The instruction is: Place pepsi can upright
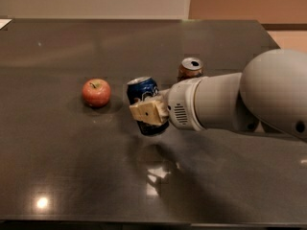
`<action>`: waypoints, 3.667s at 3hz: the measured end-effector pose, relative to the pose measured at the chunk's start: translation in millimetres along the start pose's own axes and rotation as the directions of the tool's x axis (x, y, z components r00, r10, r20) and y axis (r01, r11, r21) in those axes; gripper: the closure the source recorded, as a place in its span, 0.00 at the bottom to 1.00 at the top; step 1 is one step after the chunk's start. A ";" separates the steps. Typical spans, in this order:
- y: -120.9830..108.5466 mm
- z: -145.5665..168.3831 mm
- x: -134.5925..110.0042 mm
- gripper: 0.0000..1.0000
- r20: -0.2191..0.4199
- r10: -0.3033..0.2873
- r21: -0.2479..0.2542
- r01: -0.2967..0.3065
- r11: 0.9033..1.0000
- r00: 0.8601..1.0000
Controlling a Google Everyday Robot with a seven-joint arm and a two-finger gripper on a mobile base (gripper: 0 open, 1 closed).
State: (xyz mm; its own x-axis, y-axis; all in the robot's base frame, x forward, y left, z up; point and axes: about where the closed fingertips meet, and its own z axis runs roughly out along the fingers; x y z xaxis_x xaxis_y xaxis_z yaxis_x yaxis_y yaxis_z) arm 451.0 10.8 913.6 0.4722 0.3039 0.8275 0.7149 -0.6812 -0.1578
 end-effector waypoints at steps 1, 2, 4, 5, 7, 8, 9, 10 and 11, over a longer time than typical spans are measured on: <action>-1.0 -1.0 -2.2 1.00 -0.049 -0.064 0.004 0.064 0.998 0.997; 1.6 5.2 -11.6 1.00 -0.148 0.004 0.074 0.007 0.997 0.989; 13.4 10.5 -28.0 1.00 -0.289 0.093 0.232 -0.025 0.973 0.953; 13.8 8.7 -32.1 1.00 -0.331 0.090 0.258 -0.002 0.966 0.939; 4.4 4.3 -36.4 1.00 -0.395 -0.004 0.222 0.100 0.970 0.919; 0.7 2.8 -39.0 1.00 -0.420 -0.074 0.187 0.167 0.968 0.905; -0.2 3.4 -42.3 0.81 -0.441 -0.133 0.153 0.220 0.963 0.888; -0.4 3.3 -45.6 0.59 -0.454 -0.188 0.121 0.270 0.955 0.871; -1.5 4.5 -45.7 0.36 -0.446 -0.155 0.139 0.240 0.961 0.881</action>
Offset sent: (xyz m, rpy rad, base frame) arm -0.0094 -0.0122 -0.0332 0.1570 -0.3938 0.2685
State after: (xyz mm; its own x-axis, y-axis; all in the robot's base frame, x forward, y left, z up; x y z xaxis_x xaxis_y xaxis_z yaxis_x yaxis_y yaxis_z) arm 430.6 0.9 873.7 0.0751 0.0762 0.9943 0.8720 -0.4888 -0.0284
